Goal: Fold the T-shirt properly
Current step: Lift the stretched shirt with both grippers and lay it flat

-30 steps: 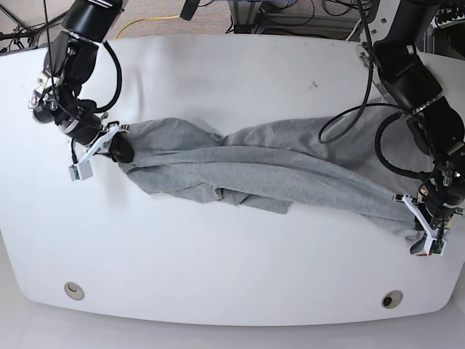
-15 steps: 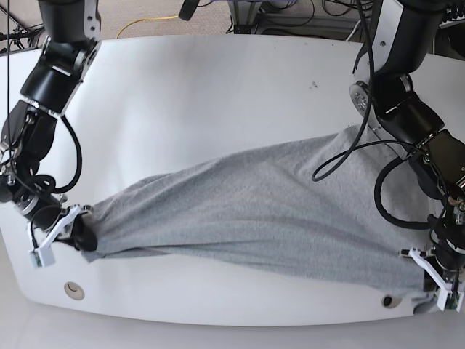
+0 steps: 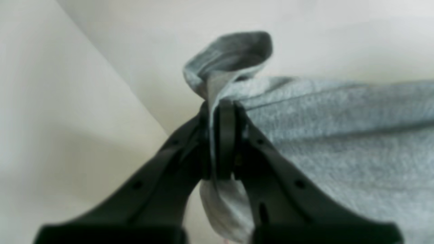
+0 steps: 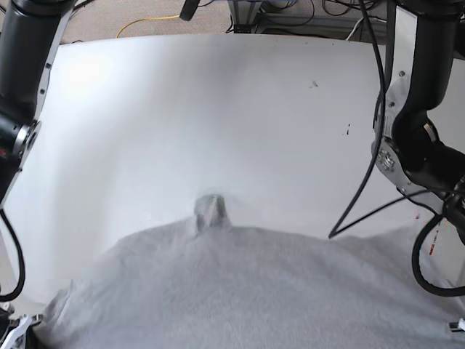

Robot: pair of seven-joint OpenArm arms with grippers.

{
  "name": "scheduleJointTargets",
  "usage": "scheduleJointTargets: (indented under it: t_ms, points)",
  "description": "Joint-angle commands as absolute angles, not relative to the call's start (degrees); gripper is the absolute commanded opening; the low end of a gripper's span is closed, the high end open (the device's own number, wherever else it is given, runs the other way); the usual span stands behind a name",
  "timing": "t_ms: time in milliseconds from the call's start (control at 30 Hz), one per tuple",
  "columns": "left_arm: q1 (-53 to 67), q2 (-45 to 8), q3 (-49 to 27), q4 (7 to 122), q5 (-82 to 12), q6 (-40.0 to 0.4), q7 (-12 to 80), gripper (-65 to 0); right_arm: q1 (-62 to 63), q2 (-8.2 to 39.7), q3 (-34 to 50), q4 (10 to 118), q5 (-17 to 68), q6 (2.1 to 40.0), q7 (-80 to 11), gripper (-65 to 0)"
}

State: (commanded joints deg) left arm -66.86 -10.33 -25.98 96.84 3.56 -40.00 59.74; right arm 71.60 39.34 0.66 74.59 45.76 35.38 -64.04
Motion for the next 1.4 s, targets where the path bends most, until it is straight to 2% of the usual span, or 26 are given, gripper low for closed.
scheduleJointTargets:
  t_ms: [167, 333, 433, 600, 733, 900, 1000, 1133, 1400]
  points:
    - [-71.96, -10.33, -23.87, 96.84, 3.65, -40.00, 60.79, -64.6, 74.80, 40.75, -5.67, 73.71, 45.85, 35.47, -64.84, -65.0]
    - [-69.14, -9.98, -23.16, 97.27, 3.30, -40.00, 60.79, -64.6, 74.80, 40.92, -5.85, 73.71, 47.16, 35.47, -66.86, -65.0]
    - [-64.13, -9.89, -23.08, 98.77, 3.12, -40.00, 60.79, -64.6, 74.80, 43.65, -3.56, 74.51, 52.00, 35.47, -67.03, -65.0]
    - [-54.73, -9.80, -23.08, 104.48, 3.12, -40.00, 62.20, -64.6, 62.46, 47.43, 1.98, 78.29, 57.54, 35.47, -67.21, -65.0]
    - [-47.16, -9.80, -23.16, 105.36, 3.03, -40.00, 62.37, -64.6, 49.36, 47.43, 8.66, 81.01, 58.59, 35.47, -67.21, -65.0]
    - [-35.21, -9.71, -23.34, 109.41, 2.95, -40.00, 62.37, -64.6, 30.02, 44.35, 19.65, 89.27, 58.59, 35.47, -67.21, -65.0]
    - [-30.02, -9.63, -24.48, 110.02, 2.95, -40.00, 62.29, -64.6, 22.29, 40.57, 23.87, 92.35, 58.59, 35.47, -67.21, -65.0]
    - [-24.75, -8.22, -27.56, 110.20, 2.95, -40.00, 62.29, -64.6, 13.85, 36.97, 26.15, 95.43, 58.33, 35.47, -67.21, -65.0]
    - [-11.56, -8.22, -28.62, 111.08, 3.12, -40.00, 62.55, -64.6, -1.10, 30.29, 31.08, 102.55, 58.33, 35.47, -67.21, -65.0]
